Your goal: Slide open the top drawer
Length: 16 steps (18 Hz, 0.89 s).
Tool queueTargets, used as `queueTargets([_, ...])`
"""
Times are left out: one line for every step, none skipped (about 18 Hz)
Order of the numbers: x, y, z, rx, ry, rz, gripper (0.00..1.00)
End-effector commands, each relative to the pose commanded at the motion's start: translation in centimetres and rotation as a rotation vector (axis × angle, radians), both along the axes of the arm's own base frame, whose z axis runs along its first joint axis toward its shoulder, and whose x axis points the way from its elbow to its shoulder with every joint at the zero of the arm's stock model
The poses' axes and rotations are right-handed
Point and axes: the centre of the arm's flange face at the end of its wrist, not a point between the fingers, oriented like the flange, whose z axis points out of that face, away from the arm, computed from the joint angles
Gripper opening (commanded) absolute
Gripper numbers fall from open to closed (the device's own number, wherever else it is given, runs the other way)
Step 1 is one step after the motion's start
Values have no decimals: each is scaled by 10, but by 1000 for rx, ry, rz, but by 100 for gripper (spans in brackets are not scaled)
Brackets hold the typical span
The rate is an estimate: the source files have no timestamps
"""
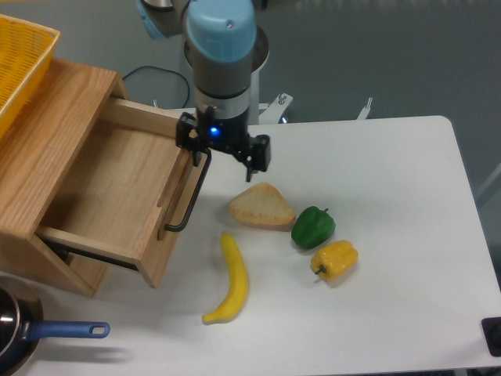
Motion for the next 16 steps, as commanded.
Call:
queueTargets([-13,-7,2,14,18,23,100])
queueTargets([-27,-15,4,28,39,46,100])
queueTargets([-40,-21,2,35,51,59,100])
queueTargets([-49,-26,0,35,62,52,100])
queueTargets([-58,-34,-3,26,66,45,100])
queueTargets([-68,-43,-9,2,73,37,100])
queueTargets([-77,-48,-19,-39,80,17,100])
queueTargets([-83,-53,-26,-80,90,-4,100])
queueTargets([-92,-63,-31,-108,98,-10,100])
queueTargets([-101,-68,-37,-122,94,-20,100])
queueTargets([-115,-74,-50,-135,76,-25,100])
queueTargets([-127,-85,-56,-140,68,-22,100])
queueTargets([-138,-92,-63,-142,64,-32,100])
queueTargets([-151,-99,-78,-154,45,-67,100])
queueTargets([-163,-109,-89,-168,32,-128,100])
queueTargets([-172,-121,-93,-175,30,-194,100])
